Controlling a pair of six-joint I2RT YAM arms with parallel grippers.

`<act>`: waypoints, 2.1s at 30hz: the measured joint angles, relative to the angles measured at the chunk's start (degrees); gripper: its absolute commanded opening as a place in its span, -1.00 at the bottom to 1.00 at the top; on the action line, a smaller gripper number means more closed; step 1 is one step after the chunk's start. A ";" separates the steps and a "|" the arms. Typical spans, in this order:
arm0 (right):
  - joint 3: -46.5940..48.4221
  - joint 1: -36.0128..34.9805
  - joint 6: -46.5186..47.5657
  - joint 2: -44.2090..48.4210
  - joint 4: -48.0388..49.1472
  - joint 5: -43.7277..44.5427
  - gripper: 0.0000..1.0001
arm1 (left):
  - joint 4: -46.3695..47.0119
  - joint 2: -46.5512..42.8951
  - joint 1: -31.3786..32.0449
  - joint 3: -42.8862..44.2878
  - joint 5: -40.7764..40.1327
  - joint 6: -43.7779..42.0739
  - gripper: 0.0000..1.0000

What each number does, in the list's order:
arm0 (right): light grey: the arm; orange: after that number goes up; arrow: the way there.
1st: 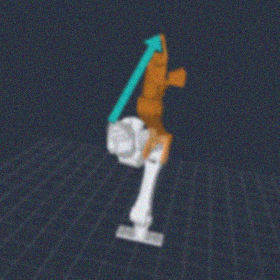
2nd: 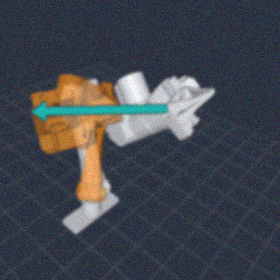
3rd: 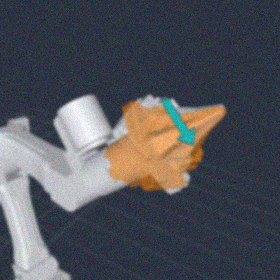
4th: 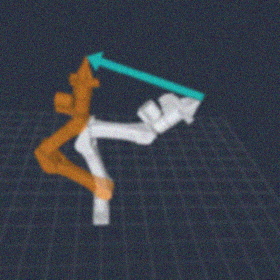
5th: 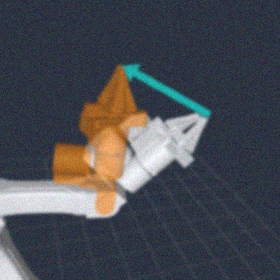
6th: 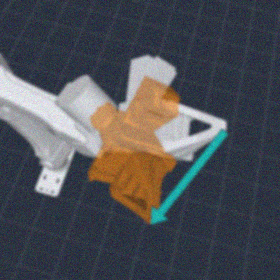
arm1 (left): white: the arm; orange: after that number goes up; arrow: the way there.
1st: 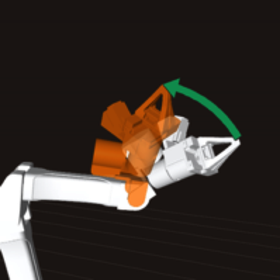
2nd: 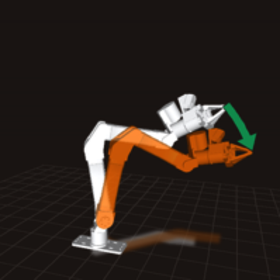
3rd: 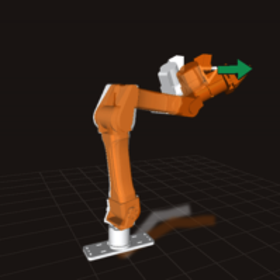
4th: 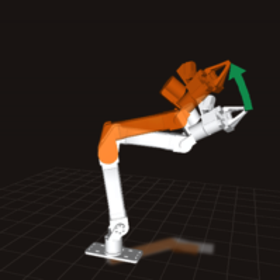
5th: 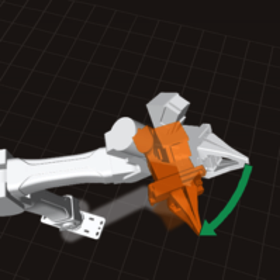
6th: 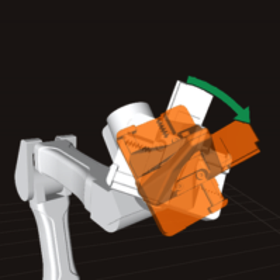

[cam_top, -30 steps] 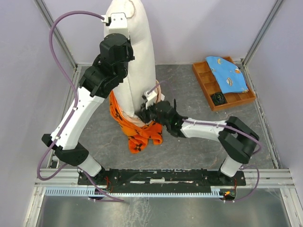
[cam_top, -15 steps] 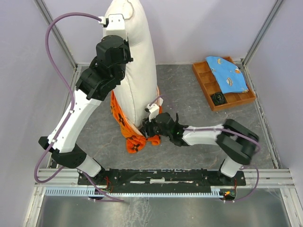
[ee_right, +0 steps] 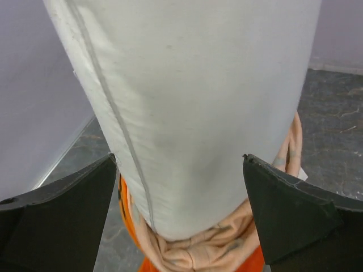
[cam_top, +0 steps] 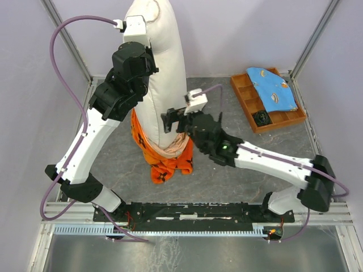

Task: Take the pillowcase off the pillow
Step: Remove the pillow from the pillowcase.

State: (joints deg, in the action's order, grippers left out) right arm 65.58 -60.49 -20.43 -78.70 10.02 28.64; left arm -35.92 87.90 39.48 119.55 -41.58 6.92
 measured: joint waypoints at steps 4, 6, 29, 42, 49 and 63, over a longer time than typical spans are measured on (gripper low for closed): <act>6.49 -5.66 3.91 -9.81 4.76 9.07 0.98 | 0.00 0.00 -0.02 -0.02 0.04 1.11 -0.95; 9.49 -8.98 8.50 -14.99 9.68 12.68 0.98 | -0.02 0.00 -0.02 -0.02 0.17 1.38 -0.95; 29.70 -5.73 39.32 -35.76 16.02 37.07 0.99 | -1.77 0.37 0.17 0.00 3.21 4.04 -0.95; -0.33 -1.86 34.64 -18.01 31.47 23.96 0.99 | -1.86 1.09 -0.04 1.70 2.67 4.04 -0.95; -7.56 7.15 28.09 -8.41 27.41 1.70 0.99 | -2.60 1.14 -0.04 2.36 2.69 4.04 -0.95; 2.56 16.87 19.15 -8.31 13.49 -33.31 0.98 | -3.04 1.90 -0.20 3.17 3.21 4.11 -0.95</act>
State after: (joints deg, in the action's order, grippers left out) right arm 68.14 -43.62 -1.28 -87.00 23.51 -4.67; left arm -38.96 89.80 39.29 122.72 -38.37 11.03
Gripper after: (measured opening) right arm 0.994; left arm 0.151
